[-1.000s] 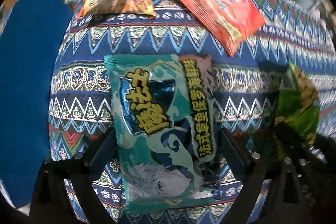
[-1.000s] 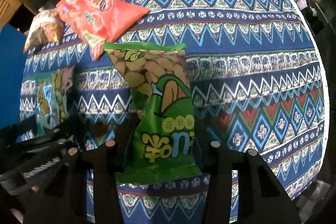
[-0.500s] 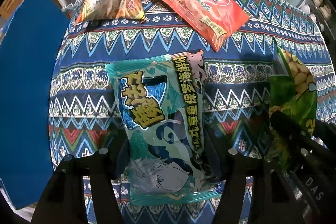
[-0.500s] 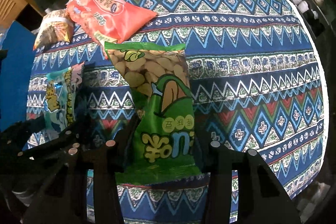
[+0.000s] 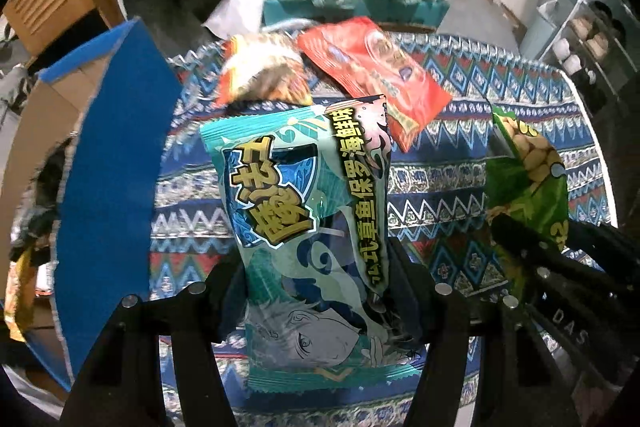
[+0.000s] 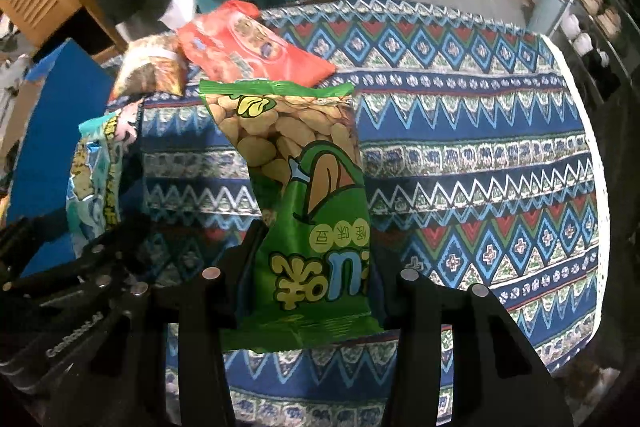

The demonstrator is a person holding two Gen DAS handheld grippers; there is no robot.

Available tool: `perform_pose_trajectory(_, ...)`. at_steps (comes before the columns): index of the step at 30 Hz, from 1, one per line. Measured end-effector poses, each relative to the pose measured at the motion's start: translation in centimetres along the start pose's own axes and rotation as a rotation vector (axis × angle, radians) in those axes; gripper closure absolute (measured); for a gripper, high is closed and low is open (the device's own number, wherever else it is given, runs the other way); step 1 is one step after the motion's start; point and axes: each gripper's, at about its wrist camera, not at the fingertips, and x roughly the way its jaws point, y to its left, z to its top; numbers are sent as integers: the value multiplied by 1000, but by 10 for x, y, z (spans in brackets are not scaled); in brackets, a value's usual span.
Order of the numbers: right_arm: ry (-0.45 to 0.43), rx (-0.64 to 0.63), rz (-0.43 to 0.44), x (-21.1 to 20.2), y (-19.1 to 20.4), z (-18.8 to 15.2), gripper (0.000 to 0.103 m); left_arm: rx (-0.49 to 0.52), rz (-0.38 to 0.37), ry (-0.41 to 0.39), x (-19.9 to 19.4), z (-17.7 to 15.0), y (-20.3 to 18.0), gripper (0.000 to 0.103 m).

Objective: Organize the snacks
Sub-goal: 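Carry the teal bag and green peanut bag over the cardboard box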

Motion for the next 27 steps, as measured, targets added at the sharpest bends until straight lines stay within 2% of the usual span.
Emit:
perform_pose_trajectory(3,-21,-15,14,-13,2,2,58,-10,-7,-21,-10,5,14,38)
perform_pose_trajectory(9,-58,-65,40,-34,31,4,58,-45,-20,-66,-26,17,33,38)
perform_pose_trajectory(27,-117,-192,140,-56,126,34,58,-155,-59,-150,-81,19,119,38)
